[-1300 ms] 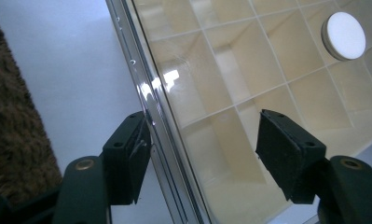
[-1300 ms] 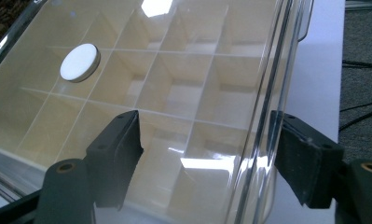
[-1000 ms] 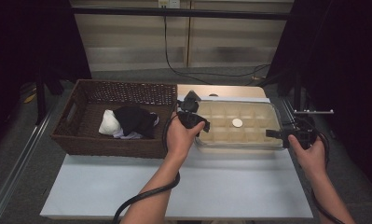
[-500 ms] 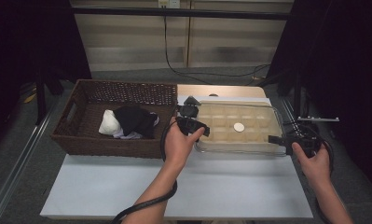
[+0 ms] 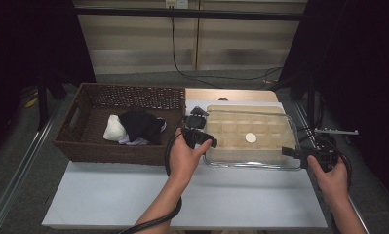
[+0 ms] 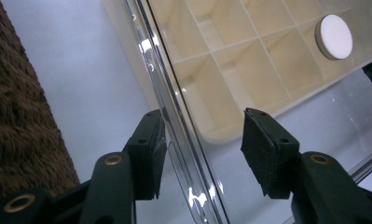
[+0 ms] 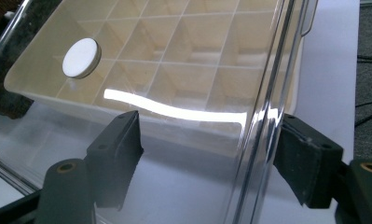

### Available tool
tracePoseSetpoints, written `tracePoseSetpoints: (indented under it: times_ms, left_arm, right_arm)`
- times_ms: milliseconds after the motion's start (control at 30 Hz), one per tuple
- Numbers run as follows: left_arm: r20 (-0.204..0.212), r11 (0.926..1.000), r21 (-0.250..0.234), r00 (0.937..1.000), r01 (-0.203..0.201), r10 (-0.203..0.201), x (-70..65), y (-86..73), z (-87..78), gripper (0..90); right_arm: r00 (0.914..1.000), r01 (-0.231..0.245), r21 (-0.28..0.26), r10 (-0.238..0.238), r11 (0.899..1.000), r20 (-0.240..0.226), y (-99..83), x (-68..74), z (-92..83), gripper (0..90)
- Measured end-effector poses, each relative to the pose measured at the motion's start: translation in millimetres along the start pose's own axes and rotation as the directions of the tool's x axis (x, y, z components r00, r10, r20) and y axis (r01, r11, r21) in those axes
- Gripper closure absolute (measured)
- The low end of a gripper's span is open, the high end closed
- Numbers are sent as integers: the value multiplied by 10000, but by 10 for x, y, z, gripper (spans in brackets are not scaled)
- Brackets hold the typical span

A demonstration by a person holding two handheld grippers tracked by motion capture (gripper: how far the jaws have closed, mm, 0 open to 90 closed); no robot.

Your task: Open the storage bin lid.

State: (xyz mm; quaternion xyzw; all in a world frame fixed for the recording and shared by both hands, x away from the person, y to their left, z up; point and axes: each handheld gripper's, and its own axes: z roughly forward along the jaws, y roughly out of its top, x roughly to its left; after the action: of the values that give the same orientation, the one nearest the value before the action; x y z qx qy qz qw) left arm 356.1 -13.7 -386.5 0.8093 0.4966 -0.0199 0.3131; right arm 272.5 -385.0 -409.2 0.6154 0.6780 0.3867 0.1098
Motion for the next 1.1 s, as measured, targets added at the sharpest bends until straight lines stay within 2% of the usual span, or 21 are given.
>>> tracePoseSetpoints:
  times_ms: [100,300,400,533,633,767,933,1000,1100]
  left_arm:
    - [-66,9999,-27,9999,-149,149,-9,-32,-39,538]
    - [-166,9996,-81,9995,-268,267,-37,-75,-73,543]
    - [-60,9998,-93,9998,-184,183,-56,-114,-86,546]
    - [-157,9991,-234,9992,-363,359,-78,-151,-113,552]
    - [-88,9990,-252,9993,-357,355,-85,-185,-135,571]
    - [-57,9992,-198,9994,-338,337,-76,-219,-137,590]
    - [20,9993,-149,9994,-357,357,-99,-279,-142,592]
    - [59,9987,-140,9988,-481,482,-108,-311,-146,594]
    - [129,9982,-268,9984,-545,548,-141,-357,-165,598]
  right_arm:
    - [10000,10,38,-10,10000,9,-60,14,-10,269]
    - [10000,58,-104,-59,9999,-15,-115,35,-45,289]
    - [10000,42,-23,-42,10000,61,-132,41,-50,298]
    - [10000,59,-46,-59,10000,74,-186,27,-46,328]
    - [9999,-137,14,137,9999,24,-231,10,-62,362]
    - [9999,-148,-89,148,9999,-22,-243,-5,-103,417]
    - [9999,-53,-74,53,10000,93,-249,19,-149,418]
    - [9999,-46,-90,47,9999,110,-267,20,-168,417]
    - [9999,-85,-87,86,9999,81,-310,13,-195,417]
